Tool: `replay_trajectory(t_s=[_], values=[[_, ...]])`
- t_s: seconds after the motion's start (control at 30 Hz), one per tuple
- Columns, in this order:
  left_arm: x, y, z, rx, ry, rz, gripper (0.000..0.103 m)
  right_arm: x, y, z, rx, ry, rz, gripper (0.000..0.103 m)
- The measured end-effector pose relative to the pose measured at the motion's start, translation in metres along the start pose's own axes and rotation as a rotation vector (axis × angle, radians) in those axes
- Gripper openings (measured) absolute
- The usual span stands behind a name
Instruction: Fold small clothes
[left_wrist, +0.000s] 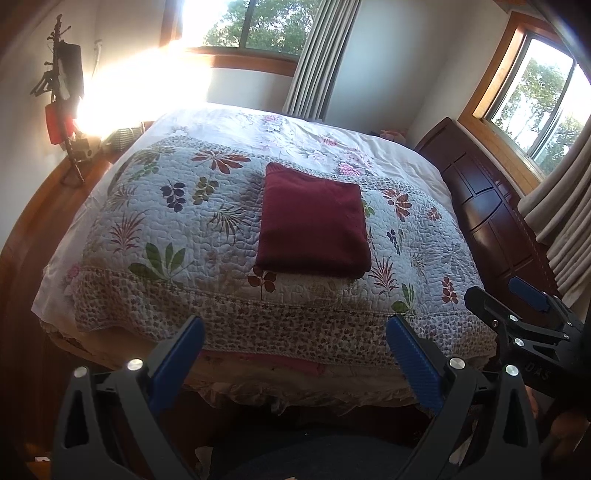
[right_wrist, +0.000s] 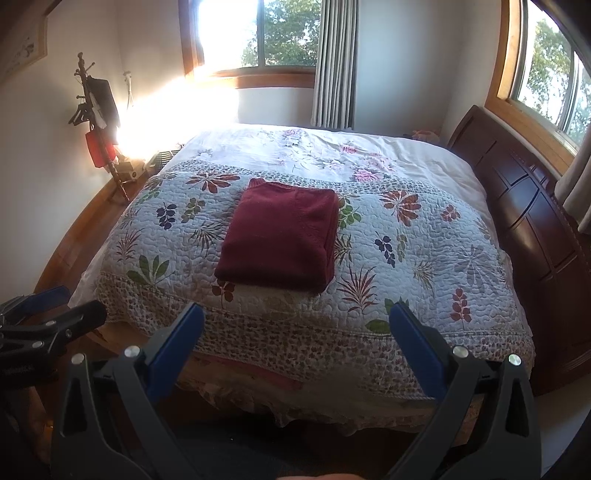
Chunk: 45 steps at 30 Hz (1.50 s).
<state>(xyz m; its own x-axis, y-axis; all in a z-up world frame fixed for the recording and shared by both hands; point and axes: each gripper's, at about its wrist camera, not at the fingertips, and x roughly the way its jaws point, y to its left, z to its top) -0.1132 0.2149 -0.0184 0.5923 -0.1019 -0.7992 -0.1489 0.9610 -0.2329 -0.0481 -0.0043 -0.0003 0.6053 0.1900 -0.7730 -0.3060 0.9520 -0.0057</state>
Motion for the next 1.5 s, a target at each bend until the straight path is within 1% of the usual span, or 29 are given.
replay_trajectory(t_s=[0.43, 0.87, 1.23, 1.5], values=[[0.0016, -0.0051, -0.0006, 0.007, 0.006, -0.010, 0.099, 0.0012, 0.0014, -0.0003, 0.003, 0.001, 0.000, 0.100], [0.0006, -0.0048, 0.0030, 0.004, 0.001, -0.001, 0.099, 0.0010, 0.0036, 0.0019, 0.004, -0.003, 0.004, 0.100], [0.0070, -0.0048, 0.0072, 0.011, 0.019, 0.001, 0.099, 0.0077, 0.0026, 0.0036, 0.013, 0.010, 0.001, 0.100], [0.0068, -0.0068, 0.0069, 0.009, 0.018, 0.003, 0.099, 0.0093, 0.0017, 0.0039, 0.014, 0.012, 0.002, 0.100]])
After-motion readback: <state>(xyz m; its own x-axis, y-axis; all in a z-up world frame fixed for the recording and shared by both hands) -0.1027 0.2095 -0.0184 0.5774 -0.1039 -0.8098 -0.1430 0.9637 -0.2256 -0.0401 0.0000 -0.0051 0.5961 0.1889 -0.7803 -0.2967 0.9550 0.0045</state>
